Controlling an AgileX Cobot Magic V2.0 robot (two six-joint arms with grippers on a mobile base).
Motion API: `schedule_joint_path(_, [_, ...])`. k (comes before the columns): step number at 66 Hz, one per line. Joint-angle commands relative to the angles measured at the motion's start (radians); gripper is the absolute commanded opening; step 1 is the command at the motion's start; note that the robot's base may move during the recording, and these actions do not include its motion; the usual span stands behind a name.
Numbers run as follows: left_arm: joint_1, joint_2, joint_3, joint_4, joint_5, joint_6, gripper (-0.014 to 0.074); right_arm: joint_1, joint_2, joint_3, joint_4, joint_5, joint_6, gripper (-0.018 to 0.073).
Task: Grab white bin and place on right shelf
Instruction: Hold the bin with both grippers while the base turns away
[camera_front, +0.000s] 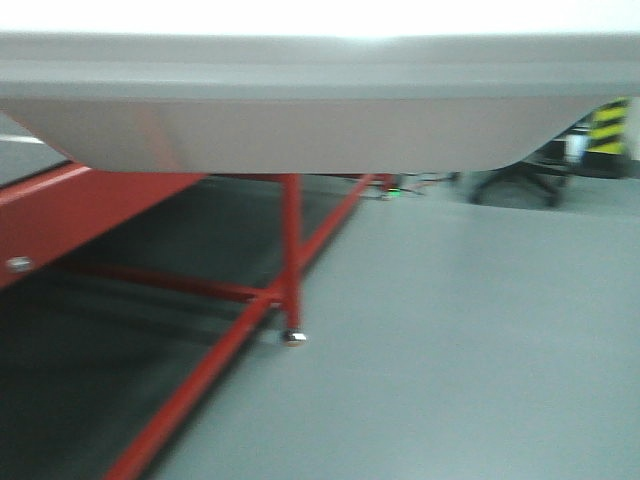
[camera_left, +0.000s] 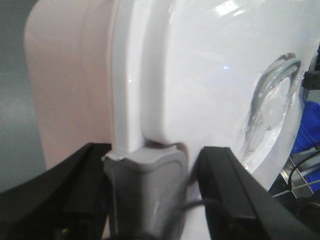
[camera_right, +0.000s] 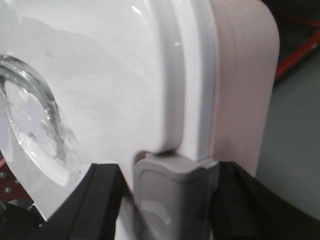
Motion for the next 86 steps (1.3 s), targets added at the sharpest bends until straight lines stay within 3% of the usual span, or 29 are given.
schedule_joint_path(1, [-0.016, -0.018, -0.032, -0.166, 0.123, 0.014, 0.0241, 0.01, -0.016, -0.028, 0.199, 0.048, -0.007, 0.0386])
schedule_joint_path(86, [-0.016, -0.018, -0.032, -0.166, 0.123, 0.014, 0.0241, 0.01, -0.016, -0.028, 0.199, 0.048, -0.007, 0.0386])
